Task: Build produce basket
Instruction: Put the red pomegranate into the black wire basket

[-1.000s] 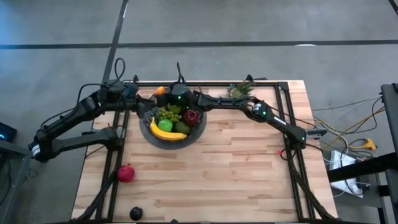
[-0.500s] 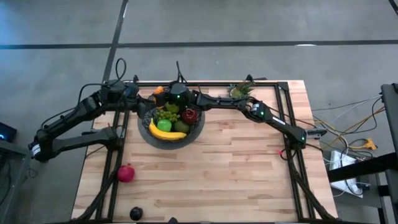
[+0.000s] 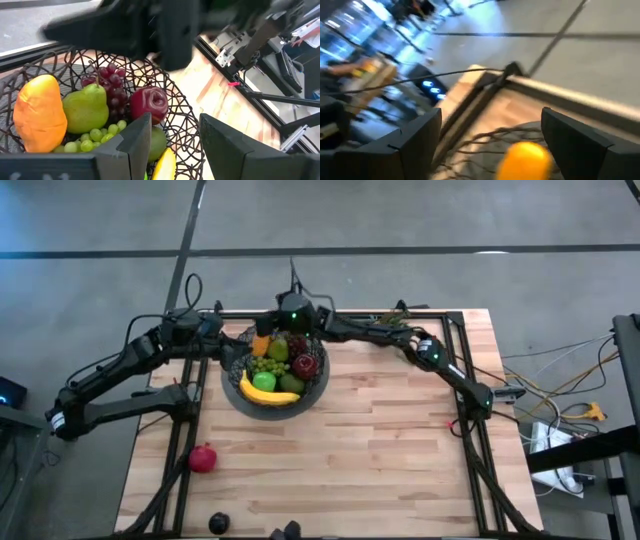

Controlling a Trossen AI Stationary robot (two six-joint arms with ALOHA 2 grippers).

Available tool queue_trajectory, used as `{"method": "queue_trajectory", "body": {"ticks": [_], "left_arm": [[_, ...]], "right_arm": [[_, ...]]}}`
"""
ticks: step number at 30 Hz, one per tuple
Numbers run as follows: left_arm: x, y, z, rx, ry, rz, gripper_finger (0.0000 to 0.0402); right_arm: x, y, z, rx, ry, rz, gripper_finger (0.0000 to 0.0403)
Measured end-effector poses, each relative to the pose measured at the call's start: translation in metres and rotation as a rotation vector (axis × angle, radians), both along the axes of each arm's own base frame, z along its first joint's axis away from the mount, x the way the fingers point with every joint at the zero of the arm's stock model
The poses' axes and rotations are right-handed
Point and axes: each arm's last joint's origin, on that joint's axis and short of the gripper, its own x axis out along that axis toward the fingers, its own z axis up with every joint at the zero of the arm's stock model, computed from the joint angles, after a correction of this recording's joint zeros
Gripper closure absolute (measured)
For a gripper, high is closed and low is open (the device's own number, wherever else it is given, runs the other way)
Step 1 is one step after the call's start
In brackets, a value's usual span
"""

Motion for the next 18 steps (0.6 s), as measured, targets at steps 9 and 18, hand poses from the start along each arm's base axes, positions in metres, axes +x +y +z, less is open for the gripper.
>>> {"method": "queue_trajectory", "body": {"ticks": [9,18], "left_arm": [[-0.005,-0.003,0.003,0.015,-0.020,0.002,0.0251],[-0.008,-0.016,0.008,0.006,0.004,-0.076,0.0252]], "right_arm": [[-0.056,0.039,0.084,-0.355,0.422,0.029,0.0079],[-0.130,0.123,0.124,-0.477,0.862,0.372,0.0079]]}}
